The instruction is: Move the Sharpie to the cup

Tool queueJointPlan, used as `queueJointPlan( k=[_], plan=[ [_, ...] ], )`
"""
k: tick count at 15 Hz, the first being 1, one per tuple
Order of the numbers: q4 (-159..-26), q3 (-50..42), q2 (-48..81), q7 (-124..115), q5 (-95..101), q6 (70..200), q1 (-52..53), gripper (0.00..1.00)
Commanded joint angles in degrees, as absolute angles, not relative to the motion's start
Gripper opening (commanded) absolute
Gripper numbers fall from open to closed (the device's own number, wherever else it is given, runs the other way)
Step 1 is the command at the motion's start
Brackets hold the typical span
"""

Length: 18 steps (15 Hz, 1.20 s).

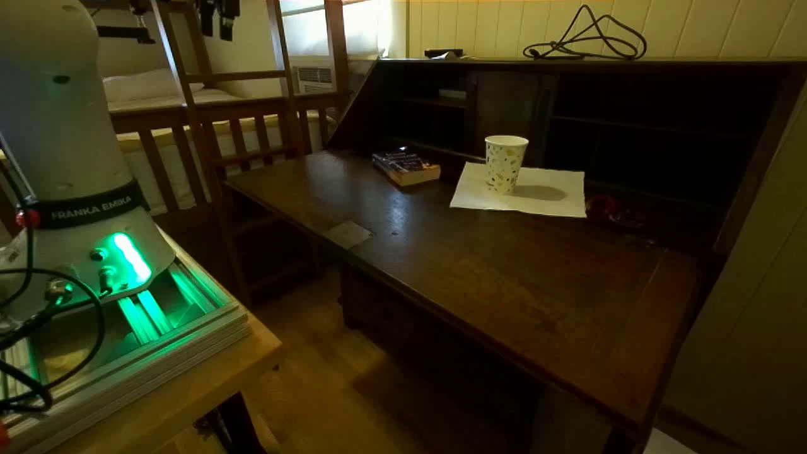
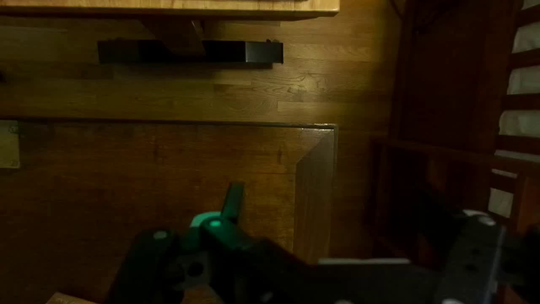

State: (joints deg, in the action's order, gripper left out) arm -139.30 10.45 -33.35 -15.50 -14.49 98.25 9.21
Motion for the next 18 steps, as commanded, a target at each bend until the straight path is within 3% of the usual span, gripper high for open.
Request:
queueJointPlan(
  k=[1, 6, 7, 11, 18],
  plan=[
    [-139.19, 10.91, -33.38, -15.25, -14.71, 98.07, 8.61, 1.00],
    [-130.34, 10.52, -27.80, -13.47, -5.79, 93.89, 5.83, 1.00],
    [-136.40, 10.24, -32.25, -14.64, -7.97, 97.39, 5.94, 1.00],
    [-132.01, 9.76, -29.12, -13.61, -7.08, 95.96, 5.68, 1.00],
    [-123.83, -2.14, -24.05, 9.68, 3.83, 102.22, 1.06, 1.00]
  ],
)
